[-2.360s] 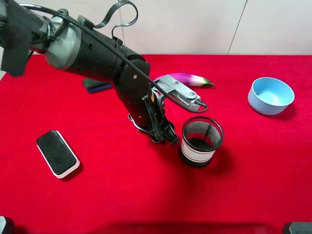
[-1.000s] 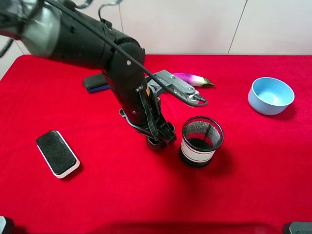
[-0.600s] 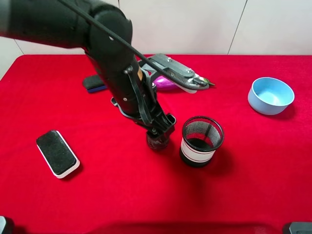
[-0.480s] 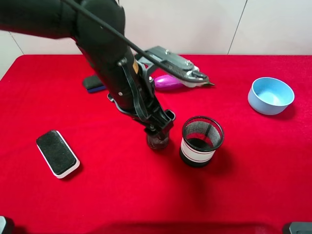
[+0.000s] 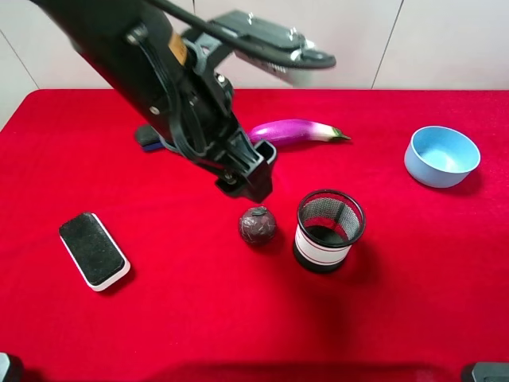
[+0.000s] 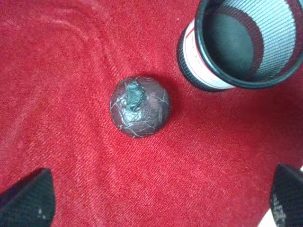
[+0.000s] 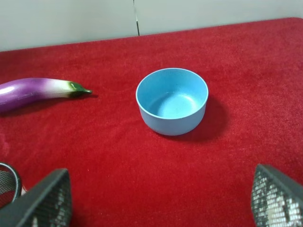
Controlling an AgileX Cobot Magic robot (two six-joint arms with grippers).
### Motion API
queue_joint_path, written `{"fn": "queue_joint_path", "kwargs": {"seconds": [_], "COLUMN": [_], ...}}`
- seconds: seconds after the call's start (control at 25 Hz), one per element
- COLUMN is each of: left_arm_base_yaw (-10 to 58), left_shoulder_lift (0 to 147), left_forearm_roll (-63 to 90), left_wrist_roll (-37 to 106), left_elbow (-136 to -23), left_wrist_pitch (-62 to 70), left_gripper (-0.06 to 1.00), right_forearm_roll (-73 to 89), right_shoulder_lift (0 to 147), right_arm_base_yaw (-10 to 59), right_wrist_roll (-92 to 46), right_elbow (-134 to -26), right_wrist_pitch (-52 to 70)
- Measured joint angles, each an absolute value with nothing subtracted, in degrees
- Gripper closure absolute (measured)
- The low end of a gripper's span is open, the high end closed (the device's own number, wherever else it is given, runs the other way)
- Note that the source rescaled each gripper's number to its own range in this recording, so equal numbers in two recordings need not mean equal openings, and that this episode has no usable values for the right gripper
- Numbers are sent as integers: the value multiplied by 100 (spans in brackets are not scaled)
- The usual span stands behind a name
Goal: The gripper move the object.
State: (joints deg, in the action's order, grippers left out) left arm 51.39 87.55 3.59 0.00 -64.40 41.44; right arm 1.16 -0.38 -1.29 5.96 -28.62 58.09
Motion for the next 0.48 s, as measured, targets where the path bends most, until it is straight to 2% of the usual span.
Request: {"fn": "queue_joint_path", "kwargs": {"seconds": [0.32,0.48], "left_arm_base_yaw": [5139,5139], "left_shoulder_lift": [8136,7788], "left_forearm_roll": [229,124], "left_wrist_roll": [0,0], "left_elbow": [-6440,-6440], "left_wrist_pitch": [4360,4500], "left_gripper": [19,9], "right_forearm_roll": [116,116], "right_shoulder_lift": [-38,-38], "right_arm_base_yaw": [-129,-129], "right_wrist_roll": [596,596], "right_elbow": [-2862,-2862], "right_wrist_pitch": [5809,5809]}}
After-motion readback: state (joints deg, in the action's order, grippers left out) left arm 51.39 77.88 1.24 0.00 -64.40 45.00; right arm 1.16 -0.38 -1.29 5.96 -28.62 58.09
